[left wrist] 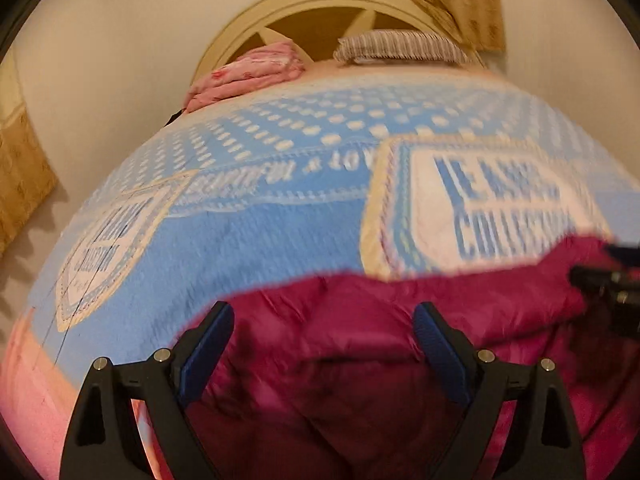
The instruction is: Fold large clothes
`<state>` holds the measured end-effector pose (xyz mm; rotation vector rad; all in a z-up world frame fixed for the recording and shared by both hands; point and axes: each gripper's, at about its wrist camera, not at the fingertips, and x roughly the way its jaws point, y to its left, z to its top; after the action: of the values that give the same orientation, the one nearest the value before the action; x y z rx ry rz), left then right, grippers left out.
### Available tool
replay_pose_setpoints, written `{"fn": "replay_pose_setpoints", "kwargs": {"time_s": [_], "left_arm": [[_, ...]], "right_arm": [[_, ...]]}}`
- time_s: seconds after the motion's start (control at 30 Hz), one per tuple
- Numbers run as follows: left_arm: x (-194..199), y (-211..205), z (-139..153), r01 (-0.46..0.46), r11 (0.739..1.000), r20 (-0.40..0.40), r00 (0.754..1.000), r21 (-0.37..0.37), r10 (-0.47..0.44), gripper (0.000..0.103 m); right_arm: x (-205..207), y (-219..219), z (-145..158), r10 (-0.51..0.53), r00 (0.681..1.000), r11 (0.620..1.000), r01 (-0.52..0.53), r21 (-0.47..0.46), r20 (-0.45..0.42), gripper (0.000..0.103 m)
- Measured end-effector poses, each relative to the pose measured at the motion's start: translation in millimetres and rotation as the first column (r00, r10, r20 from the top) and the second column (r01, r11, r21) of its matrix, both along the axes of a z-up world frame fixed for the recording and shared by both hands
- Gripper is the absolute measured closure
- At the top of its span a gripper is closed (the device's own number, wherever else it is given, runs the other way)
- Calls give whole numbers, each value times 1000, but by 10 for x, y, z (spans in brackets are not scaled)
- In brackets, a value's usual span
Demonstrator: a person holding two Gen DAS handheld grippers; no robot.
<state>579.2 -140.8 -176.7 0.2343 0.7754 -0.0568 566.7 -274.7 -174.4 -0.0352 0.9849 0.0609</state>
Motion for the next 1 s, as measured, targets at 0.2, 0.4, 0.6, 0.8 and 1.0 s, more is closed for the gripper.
{"fn": "replay_pose_setpoints", "kwargs": {"time_s": [0.2,0.4,0.6,0.8,1.0], "left_arm": [[95,42,-183,-21,999,-53,998,-34,19,10],[161,73,-277,-29,997,-97,995,-72,22,6],[166,77,-295,-35,997,-95,995,-69,28,5],[172,71,-298,-35,997,-93,995,-64,29,4],[169,83,-298,-36,998,-92,995,-59,30,4]], "right_arm": [[-158,-36,-209,-24,999,1000,24,0,30,38],[-155,-55,-343,-27,997,1000,26,3,71,35],[-156,-12,-373,-30,995,999,33,-26,94,34],[-168,6,-387,-31,995,999,35,-39,97,33],[-167,10,-393,-32,995,998,37,-49,97,33]]}}
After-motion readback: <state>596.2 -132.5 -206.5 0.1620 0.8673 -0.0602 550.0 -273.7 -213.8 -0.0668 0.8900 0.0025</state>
